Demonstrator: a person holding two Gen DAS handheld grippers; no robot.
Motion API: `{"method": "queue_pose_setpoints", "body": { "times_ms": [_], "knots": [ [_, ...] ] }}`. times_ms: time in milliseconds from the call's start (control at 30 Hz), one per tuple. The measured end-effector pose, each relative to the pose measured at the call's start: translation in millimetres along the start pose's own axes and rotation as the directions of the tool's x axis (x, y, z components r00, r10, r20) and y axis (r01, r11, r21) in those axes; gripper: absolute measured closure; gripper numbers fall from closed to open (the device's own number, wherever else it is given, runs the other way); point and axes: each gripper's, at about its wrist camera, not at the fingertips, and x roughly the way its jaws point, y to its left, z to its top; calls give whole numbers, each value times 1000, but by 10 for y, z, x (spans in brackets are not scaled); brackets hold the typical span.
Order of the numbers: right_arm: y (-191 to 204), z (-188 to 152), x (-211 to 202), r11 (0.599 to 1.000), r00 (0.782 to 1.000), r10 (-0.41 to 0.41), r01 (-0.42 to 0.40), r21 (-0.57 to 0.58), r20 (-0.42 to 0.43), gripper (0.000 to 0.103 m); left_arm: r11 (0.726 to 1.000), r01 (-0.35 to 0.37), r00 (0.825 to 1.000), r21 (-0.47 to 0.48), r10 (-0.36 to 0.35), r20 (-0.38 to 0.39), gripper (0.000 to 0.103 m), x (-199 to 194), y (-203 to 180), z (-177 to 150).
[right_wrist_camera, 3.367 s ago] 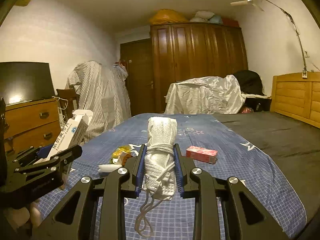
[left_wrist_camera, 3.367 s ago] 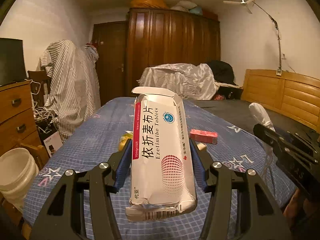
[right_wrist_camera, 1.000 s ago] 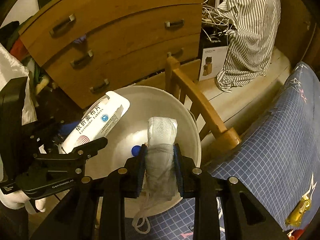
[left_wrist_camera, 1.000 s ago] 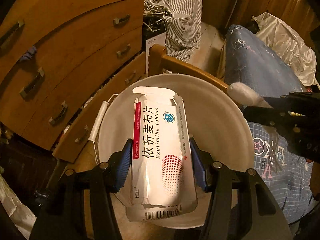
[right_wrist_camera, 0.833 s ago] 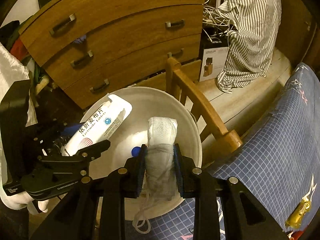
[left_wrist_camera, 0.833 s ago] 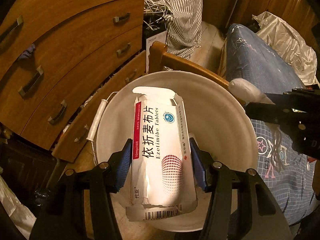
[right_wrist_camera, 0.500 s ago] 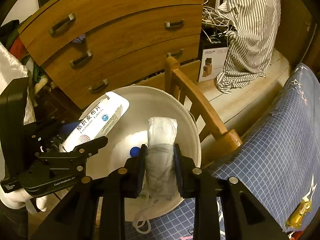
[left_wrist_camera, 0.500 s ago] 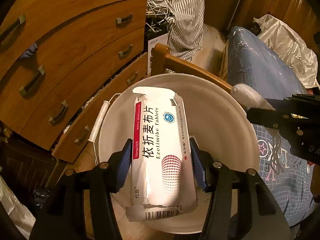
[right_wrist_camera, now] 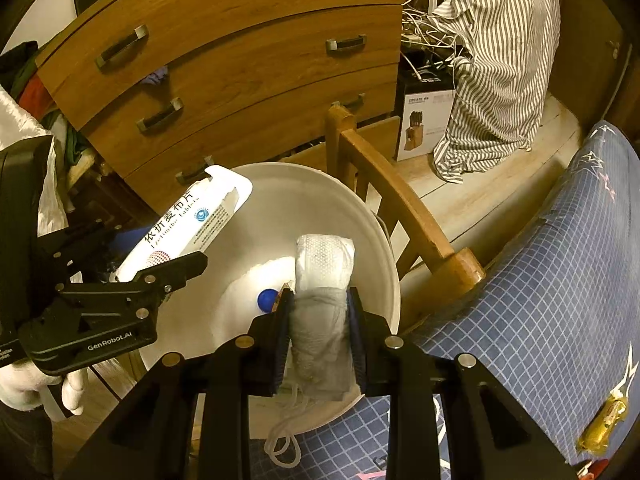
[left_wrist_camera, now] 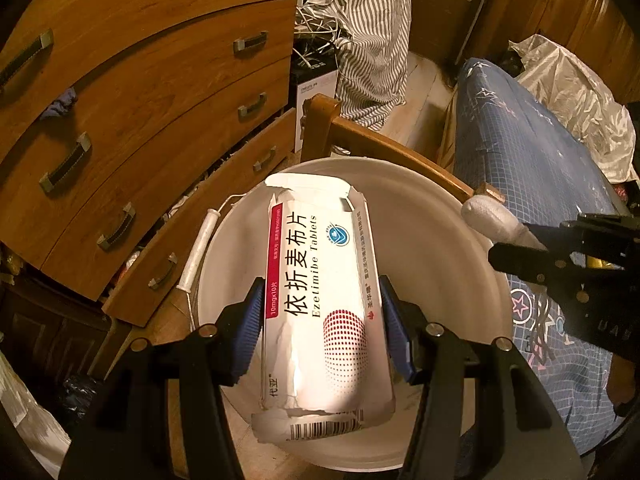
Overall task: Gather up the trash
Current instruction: 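Open both tools over the bucket to drop box and bundle, then grasp the white foam sleeve with left tool while right tool grasps white bottle cap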
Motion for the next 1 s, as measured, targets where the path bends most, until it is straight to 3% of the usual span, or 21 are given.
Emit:
{"method": "queue_pose_setpoints", "body": {
  "times_ms": [200, 267, 333, 633, 800, 1000],
  "knots": [
    [0, -10, -24, 1000, 1000, 3, -3, -5, 15, 73, 1000, -5, 1000, -3, 5, 3, 48, 15, 15, 7],
    [-26, -5, -85, 1000, 999, 12, -12, 7, 47, 38, 1000, -13, 1000, -15, 13, 7, 46, 6, 42, 21],
    [-56, -8, -152, 1000, 997, 25, -26, 18, 74, 37, 999, -24, 1000, -28, 24, 9, 40, -4, 72, 31],
    [-201, -209, -631, 995, 982, 70, -81, 56, 174, 37, 999, -30, 998, -32, 32, 50, 38, -174, 2, 0],
    [-407, -904, -1159, 994, 954, 50, -77, 81, 295, 37, 998, 43, 995, 46, -47, 93, 38, -314, -421, -188],
    [-962, -2475, -1581, 973, 925, -104, 18, 230, 365, 37, 956, 167, 982, 242, -185, 49, 38, -144, -1450, -696]
  ]
}}
